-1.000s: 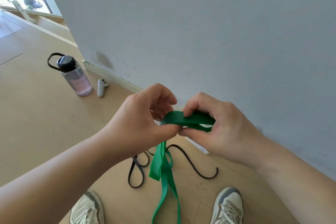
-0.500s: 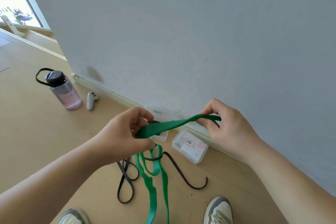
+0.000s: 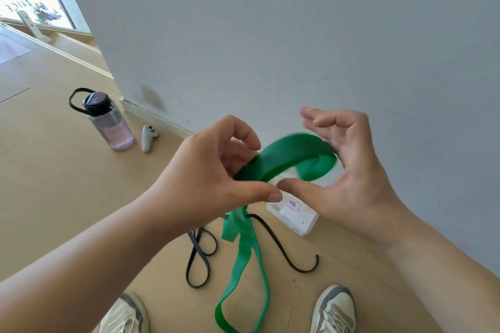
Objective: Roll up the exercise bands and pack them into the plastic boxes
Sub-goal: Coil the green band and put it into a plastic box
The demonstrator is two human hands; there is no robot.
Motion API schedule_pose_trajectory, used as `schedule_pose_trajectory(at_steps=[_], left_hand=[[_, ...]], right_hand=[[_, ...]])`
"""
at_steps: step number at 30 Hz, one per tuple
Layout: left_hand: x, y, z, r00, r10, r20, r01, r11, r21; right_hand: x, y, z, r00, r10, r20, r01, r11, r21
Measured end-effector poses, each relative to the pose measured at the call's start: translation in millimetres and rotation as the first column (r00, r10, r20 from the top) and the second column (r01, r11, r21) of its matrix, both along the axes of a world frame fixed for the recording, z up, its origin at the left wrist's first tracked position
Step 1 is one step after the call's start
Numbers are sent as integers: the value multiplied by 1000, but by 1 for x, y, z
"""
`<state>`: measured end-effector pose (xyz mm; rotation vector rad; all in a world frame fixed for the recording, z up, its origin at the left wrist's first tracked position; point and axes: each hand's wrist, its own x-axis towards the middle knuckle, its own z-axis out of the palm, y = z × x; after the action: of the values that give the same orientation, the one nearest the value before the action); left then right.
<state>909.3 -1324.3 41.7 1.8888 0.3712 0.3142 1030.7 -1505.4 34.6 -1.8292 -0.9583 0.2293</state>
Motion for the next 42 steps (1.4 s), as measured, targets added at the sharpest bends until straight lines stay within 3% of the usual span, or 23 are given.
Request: schedule_pose_trajectory(at_steps=[3, 6, 9, 12, 14, 17, 20, 26, 28, 32, 38, 40, 42], left_hand=[[0, -4, -3, 997, -70, -40, 67, 995, -73], [2, -7, -6, 996, -88, -23, 86, 992, -96], [4, -5, -13, 994, -105, -35, 102, 992, -80], [5, -8, -30, 941, -206, -270, 234, 969, 74], [5, -7, -48, 914, -185, -361, 243, 962, 123], [5, 0, -60, 941, -99, -324, 134, 987, 85], [3, 10, -47, 968, -37, -248, 45, 999, 26], [-7, 15, -8, 995, -92, -36, 92, 996, 3], [-7, 6, -5, 996, -92, -12, 92, 996, 11], [-2, -8, -4, 994, -110, 14, 110, 994, -12], [1, -6, -4, 996, -90, 19, 92, 988, -127], [1, 2, -12, 989, -141, -41, 135, 984, -117], [0, 6, -28, 940, -256, -224, 268, 963, 24]], right_hand=[[-1, 1, -2, 980, 116, 159, -102, 990, -92], [-1, 5, -13, 960, 203, 195, -187, 978, -97], [-2, 8, -12, 985, 116, 125, -114, 993, -24], [-4, 10, -2, 997, -43, 65, 38, 996, 79], [0, 10, 3, 989, -124, 86, 116, 989, 91], [16, 1, 1, 973, -217, 82, 216, 976, 20], [37, -14, -10, 961, -269, 60, 276, 939, -208], [44, -24, -18, 986, -109, -124, 39, 885, -464], [34, -18, -15, 988, -48, -146, -21, 899, -438], [2, -1, -5, 981, 79, -176, -119, 967, -226], [-2, 4, -1, 975, 93, -201, -99, 995, -19], [-4, 5, 0, 973, 121, -195, -118, 993, 30], [-5, 7, 0, 969, 122, -216, -107, 991, 79]])
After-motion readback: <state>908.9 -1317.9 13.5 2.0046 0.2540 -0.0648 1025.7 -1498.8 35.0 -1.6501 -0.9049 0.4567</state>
